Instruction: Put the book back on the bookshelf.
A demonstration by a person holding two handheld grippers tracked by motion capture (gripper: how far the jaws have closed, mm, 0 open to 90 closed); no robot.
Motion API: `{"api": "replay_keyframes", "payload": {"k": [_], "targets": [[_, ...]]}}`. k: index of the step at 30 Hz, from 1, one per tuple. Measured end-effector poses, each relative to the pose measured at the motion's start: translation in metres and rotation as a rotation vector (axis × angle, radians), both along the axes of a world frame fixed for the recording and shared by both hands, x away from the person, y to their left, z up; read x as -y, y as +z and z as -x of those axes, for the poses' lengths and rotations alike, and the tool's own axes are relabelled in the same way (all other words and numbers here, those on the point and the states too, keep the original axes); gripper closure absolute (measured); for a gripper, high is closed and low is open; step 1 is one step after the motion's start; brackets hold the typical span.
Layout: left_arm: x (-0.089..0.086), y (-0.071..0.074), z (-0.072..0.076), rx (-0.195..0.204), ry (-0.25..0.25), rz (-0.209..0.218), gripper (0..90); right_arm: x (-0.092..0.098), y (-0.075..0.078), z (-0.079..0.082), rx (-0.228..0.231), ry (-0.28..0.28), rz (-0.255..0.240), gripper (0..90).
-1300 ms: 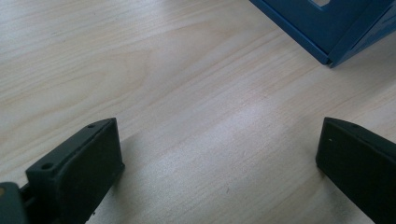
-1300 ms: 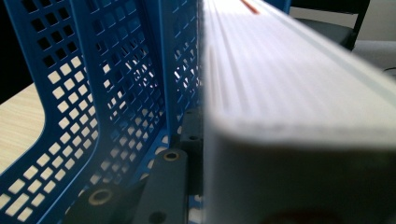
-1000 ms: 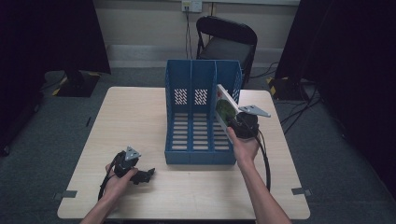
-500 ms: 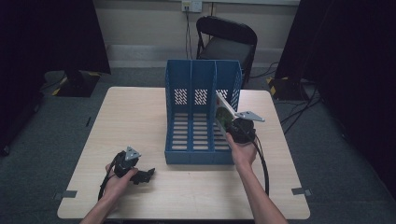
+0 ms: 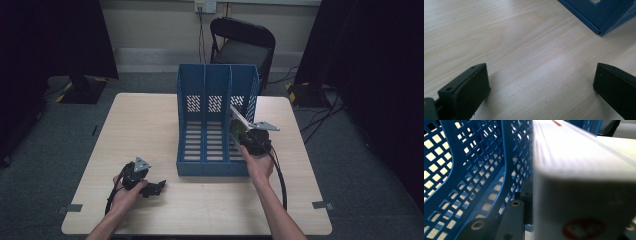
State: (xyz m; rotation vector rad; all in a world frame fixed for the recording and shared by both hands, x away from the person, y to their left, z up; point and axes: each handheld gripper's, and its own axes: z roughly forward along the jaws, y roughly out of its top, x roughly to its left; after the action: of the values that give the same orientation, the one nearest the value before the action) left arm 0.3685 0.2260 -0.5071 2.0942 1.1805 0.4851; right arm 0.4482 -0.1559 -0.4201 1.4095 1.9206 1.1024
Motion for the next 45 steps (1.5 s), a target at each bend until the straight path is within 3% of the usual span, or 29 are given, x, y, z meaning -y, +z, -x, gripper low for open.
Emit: {"api": "replay_keyframes", "payload": {"k": [18,41,45], "targets": [[0.001,0.0,0.0,0.002,-0.005,0.001,0.0,0.002,-0.006,0.0,-0.011,0.009,0.013,76.0],[0.002,0.0,0.0,0.002,-0.008,-0.001,0.0,0.003,-0.012,0.016,-0.006,0.03,0.041,75.4],[0.002,0.0,0.0,0.002,-0.008,-0.001,0.0,0.005,-0.017,0.017,-0.022,0.028,0.038,75.4]]}}
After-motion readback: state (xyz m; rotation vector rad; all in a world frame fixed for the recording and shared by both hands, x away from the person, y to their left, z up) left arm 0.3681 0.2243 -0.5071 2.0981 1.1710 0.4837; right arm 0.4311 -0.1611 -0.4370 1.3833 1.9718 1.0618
